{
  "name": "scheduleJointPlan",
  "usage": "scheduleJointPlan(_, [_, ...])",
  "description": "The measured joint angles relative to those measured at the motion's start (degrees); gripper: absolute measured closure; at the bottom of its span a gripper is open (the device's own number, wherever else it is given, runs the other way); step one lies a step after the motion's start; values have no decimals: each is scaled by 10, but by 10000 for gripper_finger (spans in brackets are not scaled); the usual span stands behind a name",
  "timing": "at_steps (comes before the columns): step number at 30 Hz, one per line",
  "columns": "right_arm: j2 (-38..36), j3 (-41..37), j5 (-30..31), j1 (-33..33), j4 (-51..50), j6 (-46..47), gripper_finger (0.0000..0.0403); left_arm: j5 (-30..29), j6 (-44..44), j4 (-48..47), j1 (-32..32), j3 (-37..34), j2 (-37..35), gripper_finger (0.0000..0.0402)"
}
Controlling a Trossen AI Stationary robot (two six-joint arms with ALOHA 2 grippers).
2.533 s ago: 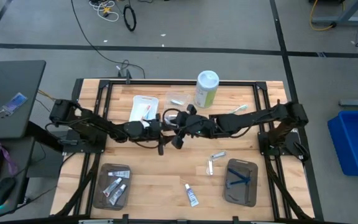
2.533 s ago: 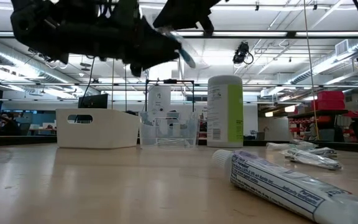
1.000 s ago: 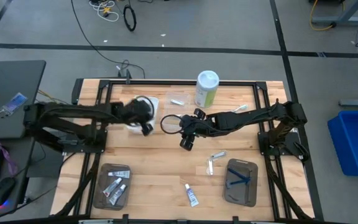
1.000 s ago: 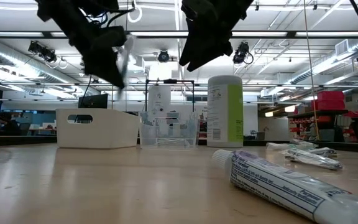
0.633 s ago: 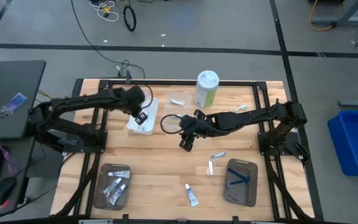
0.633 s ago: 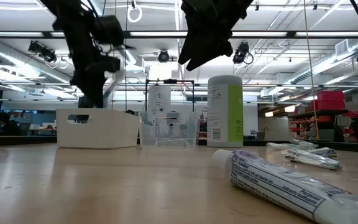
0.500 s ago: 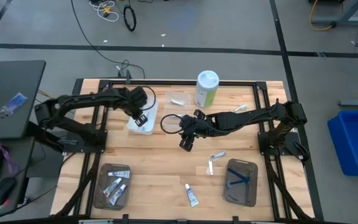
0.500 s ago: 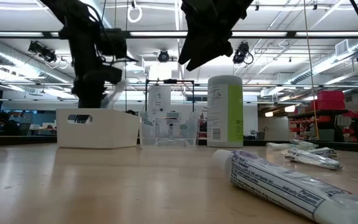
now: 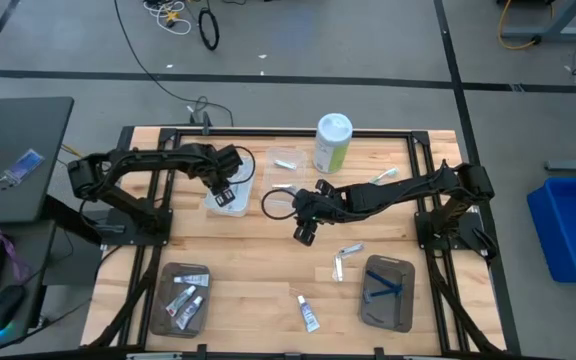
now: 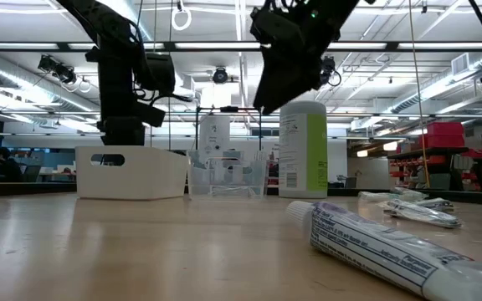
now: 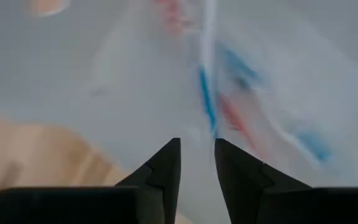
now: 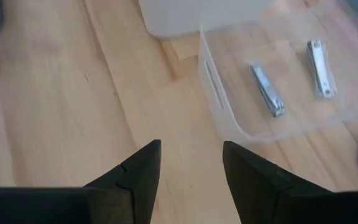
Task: Pick & Place Travel size toiletries
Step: Put the blue and white toothbrush into the white bin, then put the nail cutter into the transparent bin
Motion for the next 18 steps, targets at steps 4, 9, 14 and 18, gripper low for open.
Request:
scheduleJointPlan(4, [0, -14, 0, 0, -2, 0, 222, 102, 33, 0, 0, 0, 0, 294])
scheduleJointPlan(9, [-4, -13, 4, -2, -59, 0, 216, 147, 70, -17, -1, 17, -9, 302])
scheduleJointPlan(14, [-17, -7, 4, -17, -130, 12, 199, 77, 79, -27, 0, 77, -37, 300])
scheduleJointPlan(18, [-18, -9, -29, -34, -164, 25, 176, 82, 92, -22, -2, 116, -55, 294])
